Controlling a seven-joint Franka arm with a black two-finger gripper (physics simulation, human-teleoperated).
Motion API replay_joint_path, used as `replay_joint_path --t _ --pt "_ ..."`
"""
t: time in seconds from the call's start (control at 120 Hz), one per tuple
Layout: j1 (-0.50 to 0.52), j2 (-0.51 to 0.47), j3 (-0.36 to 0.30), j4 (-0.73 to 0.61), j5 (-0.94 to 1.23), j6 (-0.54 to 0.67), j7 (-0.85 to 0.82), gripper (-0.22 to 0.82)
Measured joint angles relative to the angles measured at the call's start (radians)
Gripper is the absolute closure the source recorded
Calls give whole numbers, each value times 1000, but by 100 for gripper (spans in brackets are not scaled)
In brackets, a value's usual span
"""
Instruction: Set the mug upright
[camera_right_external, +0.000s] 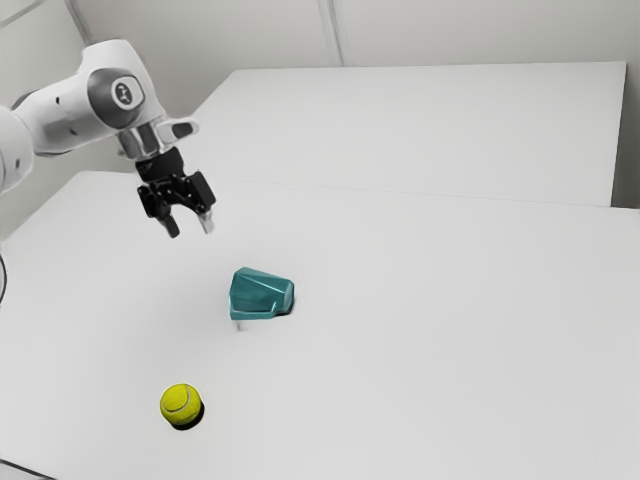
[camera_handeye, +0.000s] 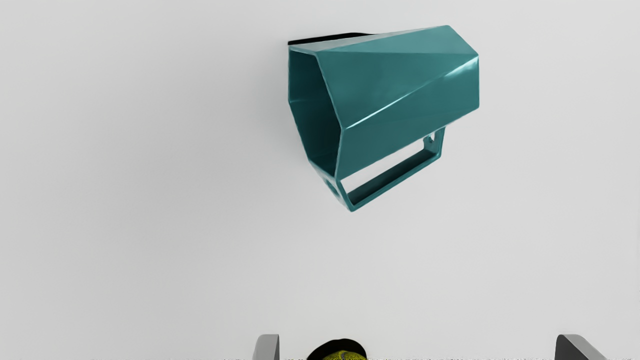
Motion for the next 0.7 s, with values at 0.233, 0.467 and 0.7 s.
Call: replay_joint_path --t 0.233,0.467,0.7 --pt "-1 -67 76 -193 -91 107 96 0" --pt "-3 -47 89 -308 -234 268 229 0" --pt "-17 10 89 -327 -399 409 354 0"
